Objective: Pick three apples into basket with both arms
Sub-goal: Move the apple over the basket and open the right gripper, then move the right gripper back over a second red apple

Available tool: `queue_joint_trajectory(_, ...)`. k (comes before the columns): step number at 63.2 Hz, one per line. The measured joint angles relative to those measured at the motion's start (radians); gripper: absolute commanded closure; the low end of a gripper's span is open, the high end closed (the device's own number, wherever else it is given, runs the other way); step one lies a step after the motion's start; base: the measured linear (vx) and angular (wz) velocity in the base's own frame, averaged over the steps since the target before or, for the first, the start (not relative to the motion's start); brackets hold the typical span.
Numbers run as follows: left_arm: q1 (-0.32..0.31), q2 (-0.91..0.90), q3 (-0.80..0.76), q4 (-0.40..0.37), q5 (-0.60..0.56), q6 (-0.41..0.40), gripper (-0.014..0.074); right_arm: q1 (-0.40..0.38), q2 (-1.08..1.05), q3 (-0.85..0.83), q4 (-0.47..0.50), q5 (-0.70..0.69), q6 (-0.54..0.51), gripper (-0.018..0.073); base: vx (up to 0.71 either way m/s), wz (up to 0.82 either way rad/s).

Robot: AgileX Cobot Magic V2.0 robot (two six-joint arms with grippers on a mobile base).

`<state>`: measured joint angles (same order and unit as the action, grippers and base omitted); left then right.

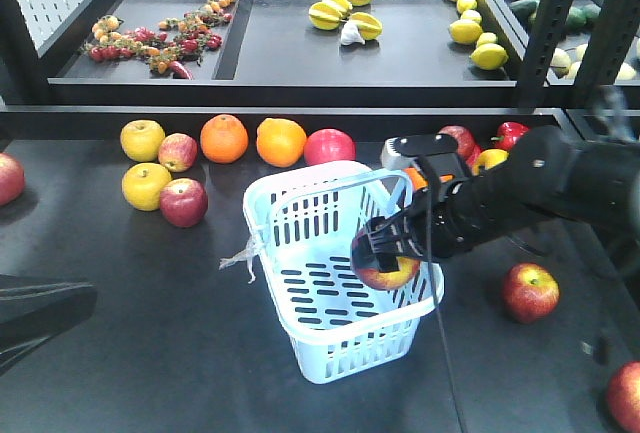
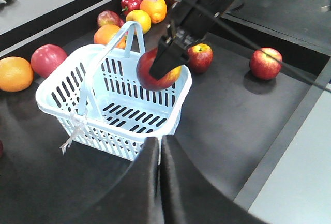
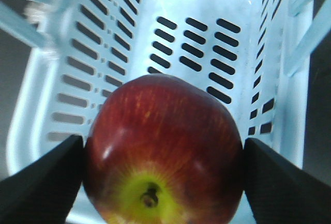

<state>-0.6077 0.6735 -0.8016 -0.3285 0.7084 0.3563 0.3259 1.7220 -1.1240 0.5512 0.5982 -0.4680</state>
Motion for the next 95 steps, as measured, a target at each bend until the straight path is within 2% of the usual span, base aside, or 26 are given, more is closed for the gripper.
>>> queue_joint_trajectory(7,0.0,0.0,0.0,0.0,0.0,0.0,0.0604,0.0,0.032,-0.034,-0.008,-0.001,0.0,0.0032,0.0,0.0)
queue_joint_trajectory(15,0.0,0.0,0.0,0.0,0.0,0.0,0.0604,0.0,0.035,-0.044,-0.009,-0.005,0.0,-0.0153,0.0,0.0)
queue_joint_trajectory(27,0.0,0.0,0.0,0.0,0.0,0.0,0.0604,0.0,0.035,-0.045,-0.014,-0.003,0.0,-0.0159,0.0,0.0)
queue_joint_trajectory(36,0.0,0.0,0.0,0.0,0.0,-0.001,0.0604,0.0,0.035,-0.045,-0.028,0.013,-0.001,-0.0103,0.0,0.0)
queue_joint_trajectory(42,0.0,0.0,0.0,0.0,0.0,-0.001,0.0604,0.0,0.03,-0.045,-0.036,0.046,-0.001,-0.0018,0.0,0.0)
queue_joint_trajectory(51,0.0,0.0,0.0,0.0,0.0,-0.001,0.0604,0.0,-0.023,-0.045,-0.066,0.115,0.023,0.0223,0.0,0.0)
queue_joint_trajectory(58,0.0,0.0,0.0,0.0,0.0,-0.001,0.0604,-0.005,-0.086,-0.046,-0.123,0.166,0.078,0.0498,0.0,0.0)
queue_joint_trajectory(61,0.0,0.0,0.0,0.0,0.0,-0.001,0.0604,-0.013,-0.12,-0.046,-0.151,0.19,0.096,0.0575,0.0,0.0)
queue_joint_trajectory(77,0.0,0.0,0.0,0.0,0.0,-0.001,0.0604,-0.132,-0.279,-0.046,-0.232,0.347,0.142,0.0567,0.0,0.0)
queue_joint_trajectory(95,0.0,0.0,0.0,-0.004,0.0,-0.002,0.0604,-0.426,-0.379,-0.046,-0.288,0.381,0.163,0.0564,0.0,0.0)
